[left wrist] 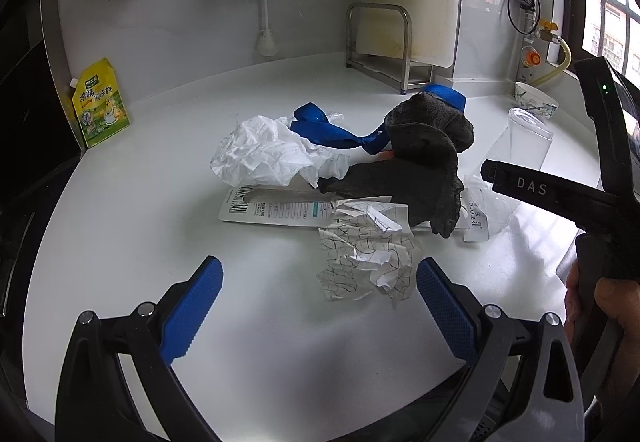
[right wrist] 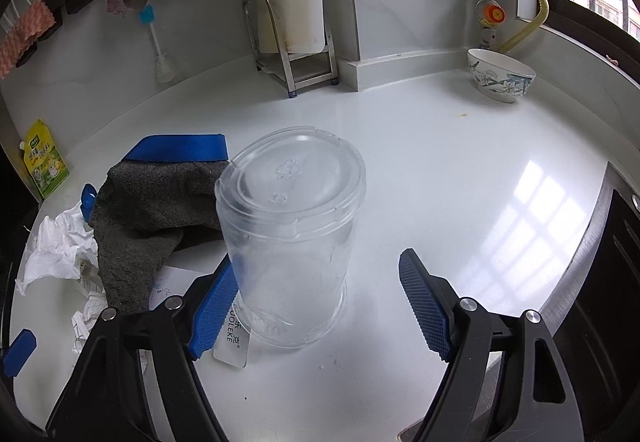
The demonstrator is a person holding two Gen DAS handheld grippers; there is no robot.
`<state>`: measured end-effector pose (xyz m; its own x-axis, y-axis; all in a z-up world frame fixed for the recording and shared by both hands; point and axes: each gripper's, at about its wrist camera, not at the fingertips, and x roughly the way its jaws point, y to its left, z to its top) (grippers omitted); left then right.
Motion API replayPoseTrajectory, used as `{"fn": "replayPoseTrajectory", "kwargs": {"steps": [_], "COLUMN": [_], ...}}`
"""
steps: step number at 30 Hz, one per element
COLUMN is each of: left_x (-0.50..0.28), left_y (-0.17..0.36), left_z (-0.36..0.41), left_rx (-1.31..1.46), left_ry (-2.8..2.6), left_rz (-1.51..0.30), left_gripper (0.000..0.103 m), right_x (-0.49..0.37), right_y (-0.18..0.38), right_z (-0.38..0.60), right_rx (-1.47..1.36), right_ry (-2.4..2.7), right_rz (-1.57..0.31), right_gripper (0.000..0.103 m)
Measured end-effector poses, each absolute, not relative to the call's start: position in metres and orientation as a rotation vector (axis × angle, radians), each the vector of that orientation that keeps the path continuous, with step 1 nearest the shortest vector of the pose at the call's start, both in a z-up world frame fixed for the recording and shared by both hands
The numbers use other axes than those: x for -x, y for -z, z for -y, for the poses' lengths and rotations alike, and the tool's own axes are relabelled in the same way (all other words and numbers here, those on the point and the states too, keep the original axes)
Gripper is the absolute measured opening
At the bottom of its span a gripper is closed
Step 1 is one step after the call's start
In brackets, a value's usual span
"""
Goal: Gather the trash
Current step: 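Grasp the clear plastic cup with the right tool while the left tool grasps crumpled paper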
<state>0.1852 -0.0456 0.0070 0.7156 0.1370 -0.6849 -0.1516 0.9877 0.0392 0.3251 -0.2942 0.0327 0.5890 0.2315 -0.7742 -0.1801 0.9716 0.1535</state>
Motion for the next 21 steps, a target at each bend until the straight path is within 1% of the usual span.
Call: {"fn": "replayPoseTrajectory", "kwargs": {"steps": [3, 4, 5, 6, 7, 11, 21], "left_x": [-0.186, -0.186, -0.186, -0.187, -0.188, -0.193, -0.214], "left_y": [-0.004, -0.003, -0.002, -0.001, 0.000, 0.004, 0.012], "left_z": [0.044, 0.043, 0.043, 0.043, 0.043, 0.043, 0.069], "left_rx": [0.024, 0.023, 0.021, 0.019, 0.016, 0.015, -0.053], "left_ry": [-0.163, -0.163, -0.161, -0.158, -0.160, -0.168, -0.142], "left_rz": [-0.765, -0.768, -0.773, -0.778, -0.782, -0.796, -0.797], "left_gripper": [0.096, 0.096, 0.096, 0.096, 0.096, 0.096, 0.096], "right_x": [-0.326, -0.326, -0.326, -0.326, -0.325, -0.320, -0.317], "right_y": [-0.032, -0.033, -0.034, -0.034, -0.035, -0.037, -0.036], "right_z": [0.298, 0.299, 0.299, 0.300, 0.300, 0.299, 0.304], "right_rx": [-0.086, -0.089, -0.093, -0.098, -0.098, -0.087, -0.109], "right_ry": [-0.249, -0.252, -0.260, -0.268, -0.266, -0.277, -0.287], "right_rz": [-0.907, -0.904, -0.903, -0.902, -0.900, -0.886, -0.889], "right_gripper": [0.075, 0.068, 0.057, 0.050, 0.048, 0.046, 0.046]}}
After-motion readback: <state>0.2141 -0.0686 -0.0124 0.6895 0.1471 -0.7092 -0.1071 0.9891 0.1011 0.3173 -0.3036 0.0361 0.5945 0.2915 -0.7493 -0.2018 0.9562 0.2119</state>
